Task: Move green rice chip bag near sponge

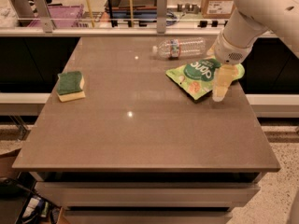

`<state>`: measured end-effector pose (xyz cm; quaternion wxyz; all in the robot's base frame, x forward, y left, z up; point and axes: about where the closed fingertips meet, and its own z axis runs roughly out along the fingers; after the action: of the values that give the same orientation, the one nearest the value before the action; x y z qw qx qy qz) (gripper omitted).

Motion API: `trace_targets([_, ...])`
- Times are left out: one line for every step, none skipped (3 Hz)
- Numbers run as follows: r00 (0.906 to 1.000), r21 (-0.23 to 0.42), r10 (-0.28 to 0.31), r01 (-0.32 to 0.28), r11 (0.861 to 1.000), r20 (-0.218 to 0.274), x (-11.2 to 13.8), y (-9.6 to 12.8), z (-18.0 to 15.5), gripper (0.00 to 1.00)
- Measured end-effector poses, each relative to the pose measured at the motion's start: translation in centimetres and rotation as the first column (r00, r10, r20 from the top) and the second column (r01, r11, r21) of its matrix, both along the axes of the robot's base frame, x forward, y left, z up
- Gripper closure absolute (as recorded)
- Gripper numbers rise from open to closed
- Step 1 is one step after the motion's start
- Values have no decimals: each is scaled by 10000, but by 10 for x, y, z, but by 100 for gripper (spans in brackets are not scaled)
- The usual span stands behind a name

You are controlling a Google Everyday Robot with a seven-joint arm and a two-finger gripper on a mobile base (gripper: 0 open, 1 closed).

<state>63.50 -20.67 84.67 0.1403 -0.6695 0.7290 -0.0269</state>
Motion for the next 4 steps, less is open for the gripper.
trace_targets([9993, -123, 267, -271, 9996, -266, 3, 2, -10, 17])
trace_targets([9970, -283, 629, -643, 9975, -461, 12, 9, -14, 41])
trace_targets([9947, -315, 897, -913, 9953, -494, 19, 15, -16, 64])
trace_targets([9947, -313, 897, -913, 9953, -493, 19, 15, -15, 88])
